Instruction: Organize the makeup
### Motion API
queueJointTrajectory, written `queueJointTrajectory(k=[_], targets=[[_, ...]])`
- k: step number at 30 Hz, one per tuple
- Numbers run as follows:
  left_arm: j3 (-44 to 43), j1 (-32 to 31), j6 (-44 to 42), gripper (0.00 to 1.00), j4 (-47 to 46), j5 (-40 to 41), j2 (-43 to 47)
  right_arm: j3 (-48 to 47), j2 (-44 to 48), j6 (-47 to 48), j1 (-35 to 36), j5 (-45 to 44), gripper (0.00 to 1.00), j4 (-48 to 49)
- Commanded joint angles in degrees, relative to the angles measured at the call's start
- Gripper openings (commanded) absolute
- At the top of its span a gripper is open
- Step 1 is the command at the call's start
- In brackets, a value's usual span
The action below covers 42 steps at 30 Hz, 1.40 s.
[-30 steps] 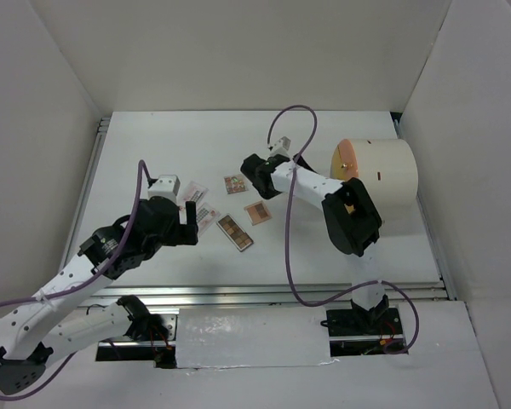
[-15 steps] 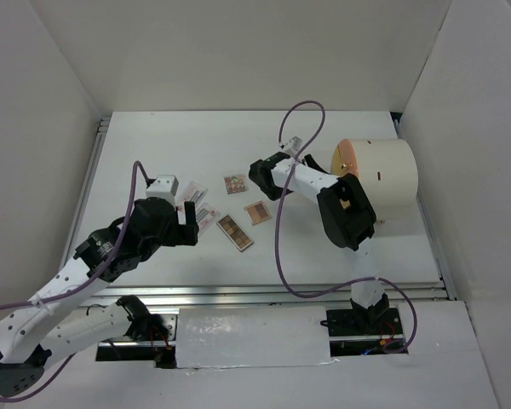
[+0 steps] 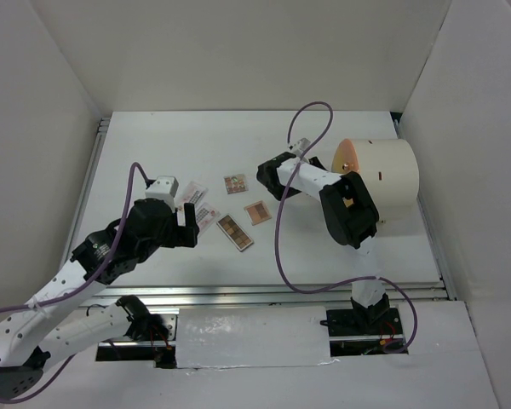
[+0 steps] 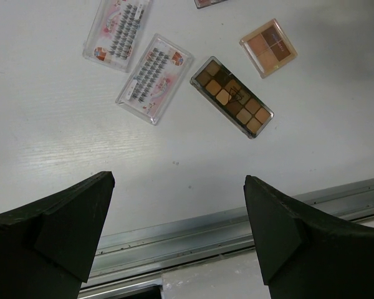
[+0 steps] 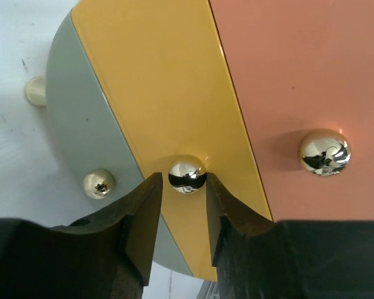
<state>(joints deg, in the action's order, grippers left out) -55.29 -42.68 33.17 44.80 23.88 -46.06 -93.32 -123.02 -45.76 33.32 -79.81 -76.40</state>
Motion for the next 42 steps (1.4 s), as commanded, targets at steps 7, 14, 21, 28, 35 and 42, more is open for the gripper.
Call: queueJointTrajectory(k=[7, 14, 21, 28, 35, 42], targets=[[0.18, -0.21, -1.09, 0.99, -2.43, -0.59, 0.98, -1.69, -0.20, -2.32, -0.36, -2.37, 0.19, -6.22], [0.27, -0.21, -0.91, 0.99, -2.43, -0.50, 1.33, -5.02, -2.04, -0.74, 1.74, -2.63, 0.15, -6.22], [0.27, -0.21, -0.82, 0.99, -2.26, -0.32, 1.24, -10.55, -5.03, 1.89, 5.87, -2.37, 0.15, -6.22], [0.36, -0.21, -0.74, 0.99, -2.34, -0.24, 1.59, -14.96, -7.41, 3.83, 9.39, -1.58, 0.17, -6.13], [0.27, -0.21, -0.65, 0.99, -2.26, -0.06, 1.59, -17.42, -9.43, 4.80, 11.24, -0.61, 0.17, -6.13], [0.27, -0.21, -0.65, 0.99, -2.26, -0.15, 1.42, -18.39, -8.82, 4.80, 13.17, -0.08, 0.17, -6.13]])
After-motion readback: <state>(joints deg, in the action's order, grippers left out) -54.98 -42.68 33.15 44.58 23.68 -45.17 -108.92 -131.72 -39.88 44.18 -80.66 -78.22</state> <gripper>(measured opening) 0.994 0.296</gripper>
